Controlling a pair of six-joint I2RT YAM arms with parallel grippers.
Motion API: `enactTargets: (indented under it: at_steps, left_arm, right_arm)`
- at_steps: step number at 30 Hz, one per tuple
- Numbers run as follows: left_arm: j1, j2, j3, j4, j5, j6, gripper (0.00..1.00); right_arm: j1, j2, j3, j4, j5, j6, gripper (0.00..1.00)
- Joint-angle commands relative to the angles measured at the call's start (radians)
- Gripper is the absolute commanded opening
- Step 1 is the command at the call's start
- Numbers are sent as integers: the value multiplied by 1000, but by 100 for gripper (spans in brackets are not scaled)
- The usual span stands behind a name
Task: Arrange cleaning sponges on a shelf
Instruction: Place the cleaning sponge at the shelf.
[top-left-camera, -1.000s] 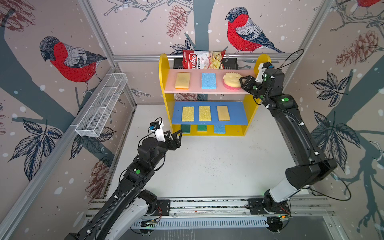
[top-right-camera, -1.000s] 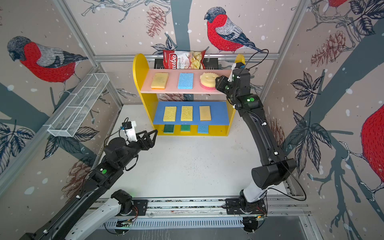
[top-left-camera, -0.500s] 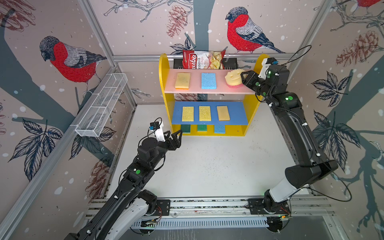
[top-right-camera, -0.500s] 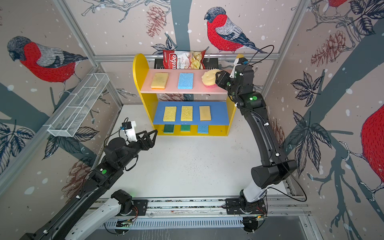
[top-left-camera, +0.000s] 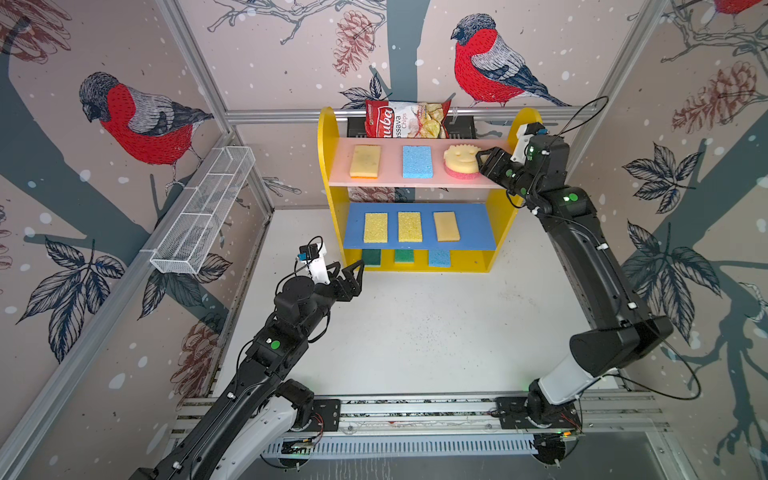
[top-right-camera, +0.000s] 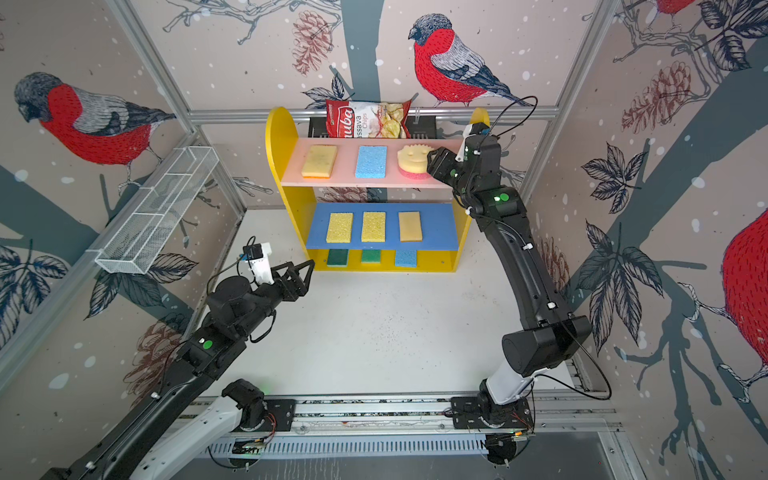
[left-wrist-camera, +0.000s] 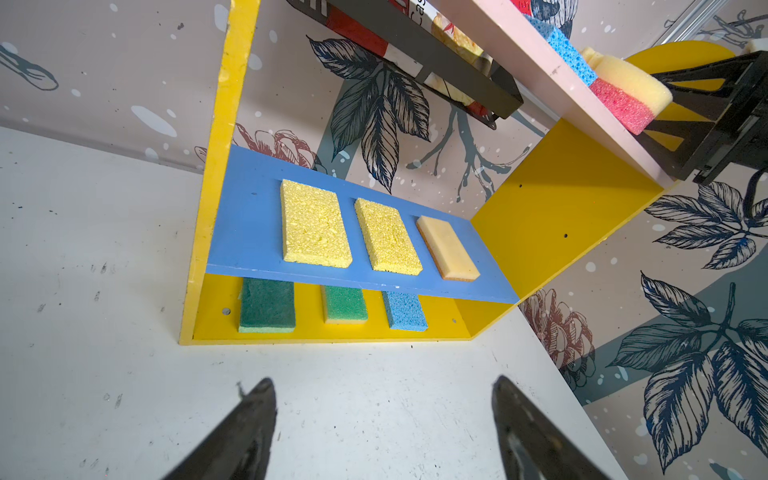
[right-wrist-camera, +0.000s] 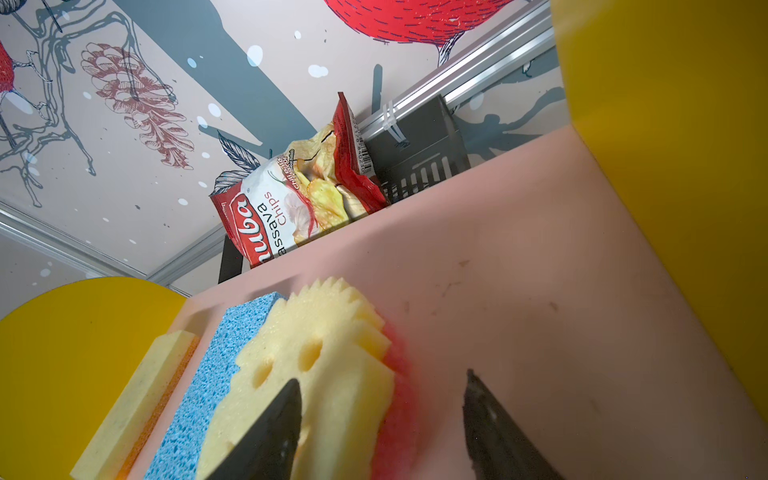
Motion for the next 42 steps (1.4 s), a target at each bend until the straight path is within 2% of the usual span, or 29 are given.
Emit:
enactTargets:
  at_steps: [1,20,30,38,40,42]
  left_arm:
    - [2,4,3,25,7,-2,80]
    - [2,2,10,22,13,-1,80]
    - [1,0,14,19,13,0,80]
    - [1,1,11,24,10,0,80]
    - [1,4,12,25,12,-1,80]
    - [1,6,11,26,12,0,80]
  right_arm:
    - [0,-7,2,17,5,-1,62]
    - [-2,-23,31,27,16,-1,65]
    - [-2,-39,33,34,31,-1,72]
    - [75,-124,-34,47,46,-33,59]
    - [103,-153,-69,59,56,-37,49]
    - [132,-178,-106,68,65,-40,33]
